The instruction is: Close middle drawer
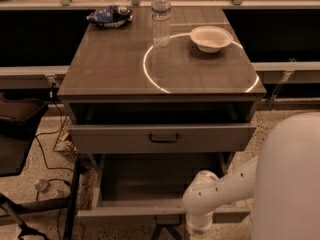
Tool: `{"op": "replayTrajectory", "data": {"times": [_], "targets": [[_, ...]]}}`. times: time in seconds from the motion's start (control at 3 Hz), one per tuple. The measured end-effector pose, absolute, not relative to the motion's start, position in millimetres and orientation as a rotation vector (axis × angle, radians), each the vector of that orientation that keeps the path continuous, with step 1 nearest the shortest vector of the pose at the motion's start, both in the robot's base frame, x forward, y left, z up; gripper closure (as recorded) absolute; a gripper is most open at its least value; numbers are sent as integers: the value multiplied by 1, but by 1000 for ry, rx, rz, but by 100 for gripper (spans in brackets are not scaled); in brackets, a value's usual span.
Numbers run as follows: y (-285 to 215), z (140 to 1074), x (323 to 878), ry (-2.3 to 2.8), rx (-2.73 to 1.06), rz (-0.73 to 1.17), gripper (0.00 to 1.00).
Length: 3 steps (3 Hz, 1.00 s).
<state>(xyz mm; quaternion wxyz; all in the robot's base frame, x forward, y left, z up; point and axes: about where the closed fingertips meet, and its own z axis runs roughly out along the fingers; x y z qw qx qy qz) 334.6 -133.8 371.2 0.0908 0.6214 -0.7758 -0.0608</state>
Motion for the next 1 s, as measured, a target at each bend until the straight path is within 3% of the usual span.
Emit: {"op": "replayTrajectory", "data": {"times": [0.33,1.0], "targets": [[-133,371,334,-2308,1847,-177,100],[-132,386,407,-2397,1867,-19,100]]}}
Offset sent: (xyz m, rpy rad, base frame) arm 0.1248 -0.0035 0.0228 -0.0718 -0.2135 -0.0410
